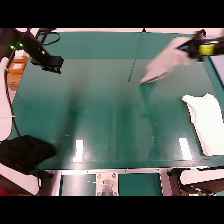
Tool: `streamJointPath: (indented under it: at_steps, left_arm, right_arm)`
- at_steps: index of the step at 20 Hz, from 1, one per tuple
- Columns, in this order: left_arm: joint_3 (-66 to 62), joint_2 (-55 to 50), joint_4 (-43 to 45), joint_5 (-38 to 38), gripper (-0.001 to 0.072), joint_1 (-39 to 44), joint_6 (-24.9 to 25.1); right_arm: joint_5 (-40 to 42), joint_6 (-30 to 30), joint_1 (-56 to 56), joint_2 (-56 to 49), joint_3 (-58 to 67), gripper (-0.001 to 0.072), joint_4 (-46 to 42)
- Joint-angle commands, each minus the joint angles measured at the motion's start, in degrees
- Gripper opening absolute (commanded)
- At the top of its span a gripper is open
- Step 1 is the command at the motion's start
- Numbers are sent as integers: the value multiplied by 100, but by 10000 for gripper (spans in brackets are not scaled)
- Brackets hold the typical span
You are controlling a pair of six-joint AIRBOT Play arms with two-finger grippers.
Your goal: Fold the shirts.
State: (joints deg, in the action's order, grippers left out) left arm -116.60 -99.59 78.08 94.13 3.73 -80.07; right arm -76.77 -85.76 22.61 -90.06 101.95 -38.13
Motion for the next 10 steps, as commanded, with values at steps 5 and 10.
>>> streamJointPath:
  at_steps: [5,10]
  left_arm:
    - [249,-7,-7,-11,26,-2,-2]
    - [249,-7,-13,-17,26,-2,-4]
  right_arm:
    - [-938,-761,2966,358,79,12,-656]
    - [-1744,-1012,3805,551,76,12,-1561]
